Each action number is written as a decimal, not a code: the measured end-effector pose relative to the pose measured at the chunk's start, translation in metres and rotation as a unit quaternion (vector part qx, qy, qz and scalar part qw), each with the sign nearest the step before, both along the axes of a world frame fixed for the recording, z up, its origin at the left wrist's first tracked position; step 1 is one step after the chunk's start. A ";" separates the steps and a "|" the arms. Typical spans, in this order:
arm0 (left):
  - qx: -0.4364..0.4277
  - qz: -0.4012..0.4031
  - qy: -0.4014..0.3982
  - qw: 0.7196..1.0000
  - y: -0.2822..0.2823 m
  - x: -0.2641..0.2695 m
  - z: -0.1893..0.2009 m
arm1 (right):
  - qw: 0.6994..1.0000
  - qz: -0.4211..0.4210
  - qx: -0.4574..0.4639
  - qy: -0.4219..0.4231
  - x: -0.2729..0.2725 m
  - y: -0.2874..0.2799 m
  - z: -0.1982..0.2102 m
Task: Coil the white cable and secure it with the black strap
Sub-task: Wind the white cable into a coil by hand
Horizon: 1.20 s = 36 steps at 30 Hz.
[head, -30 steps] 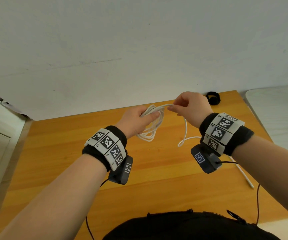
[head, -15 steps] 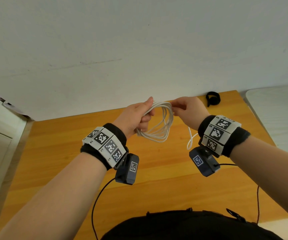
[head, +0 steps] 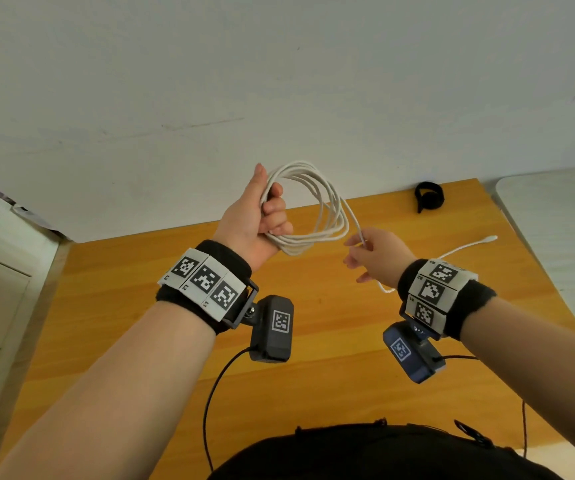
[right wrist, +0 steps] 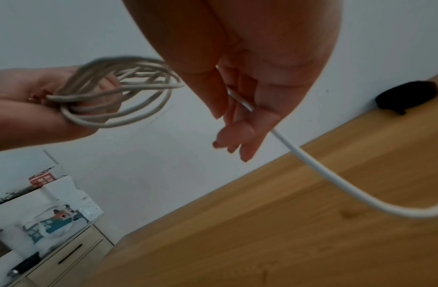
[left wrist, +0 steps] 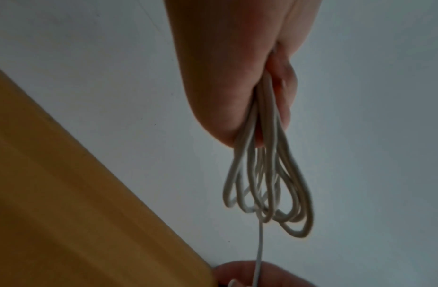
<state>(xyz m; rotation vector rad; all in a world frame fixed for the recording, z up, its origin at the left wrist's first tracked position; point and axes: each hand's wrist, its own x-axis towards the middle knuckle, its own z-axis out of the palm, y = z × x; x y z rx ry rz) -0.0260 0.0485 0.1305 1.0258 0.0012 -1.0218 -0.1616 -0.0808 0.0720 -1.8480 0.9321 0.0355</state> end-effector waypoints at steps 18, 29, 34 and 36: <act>-0.061 0.141 0.048 0.987 -0.017 0.000 -0.002 | 0.969 0.115 -0.199 0.090 -0.012 0.012 -0.011; -0.019 0.084 -0.055 0.995 -0.022 -0.007 0.001 | 0.942 0.227 -0.240 0.065 -0.004 0.028 0.007; 0.031 0.061 -0.118 0.991 -0.023 -0.010 -0.003 | 0.931 0.242 -0.269 0.052 0.000 0.033 0.019; 0.069 0.043 -0.177 0.981 -0.022 -0.010 -0.007 | 0.927 0.237 -0.288 0.028 0.001 0.033 0.023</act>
